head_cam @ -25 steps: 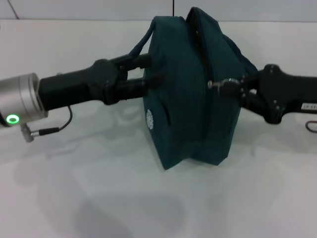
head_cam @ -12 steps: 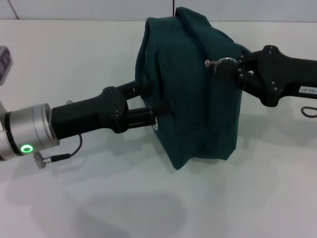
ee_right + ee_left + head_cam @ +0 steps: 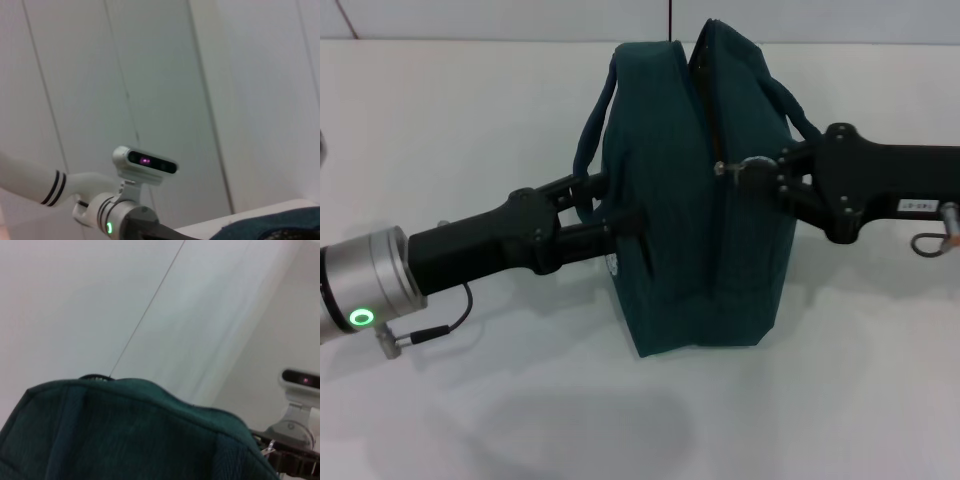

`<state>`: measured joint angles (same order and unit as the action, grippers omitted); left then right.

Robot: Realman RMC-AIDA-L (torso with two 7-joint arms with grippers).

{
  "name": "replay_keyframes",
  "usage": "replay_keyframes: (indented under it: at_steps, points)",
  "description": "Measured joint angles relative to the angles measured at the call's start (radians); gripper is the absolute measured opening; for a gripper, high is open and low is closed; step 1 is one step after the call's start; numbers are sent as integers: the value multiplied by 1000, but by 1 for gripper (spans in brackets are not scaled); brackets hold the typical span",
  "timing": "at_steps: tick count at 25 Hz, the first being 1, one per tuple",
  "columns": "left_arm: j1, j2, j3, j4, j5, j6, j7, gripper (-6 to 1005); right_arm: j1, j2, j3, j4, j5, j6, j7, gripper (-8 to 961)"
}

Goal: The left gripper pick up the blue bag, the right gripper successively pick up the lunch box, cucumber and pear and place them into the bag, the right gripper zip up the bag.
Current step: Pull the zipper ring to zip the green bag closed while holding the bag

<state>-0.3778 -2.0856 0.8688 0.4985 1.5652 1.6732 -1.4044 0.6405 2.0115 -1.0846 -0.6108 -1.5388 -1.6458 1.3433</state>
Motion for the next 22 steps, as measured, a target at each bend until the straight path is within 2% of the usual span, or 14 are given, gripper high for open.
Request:
replay_keyframes:
  at_steps: [4,7,22]
  points:
    - [5,-1,6,0,16,-17,0,866,37,4,-8,22,15,19,-21,8]
    - [-9,-3,9,-22,23,-32,12,867,37,11,-18,29,84,64,-71,8]
    - [-91,-8,21,-117,16,-133,39,868,62,10,-84,63,92,135,-94,8]
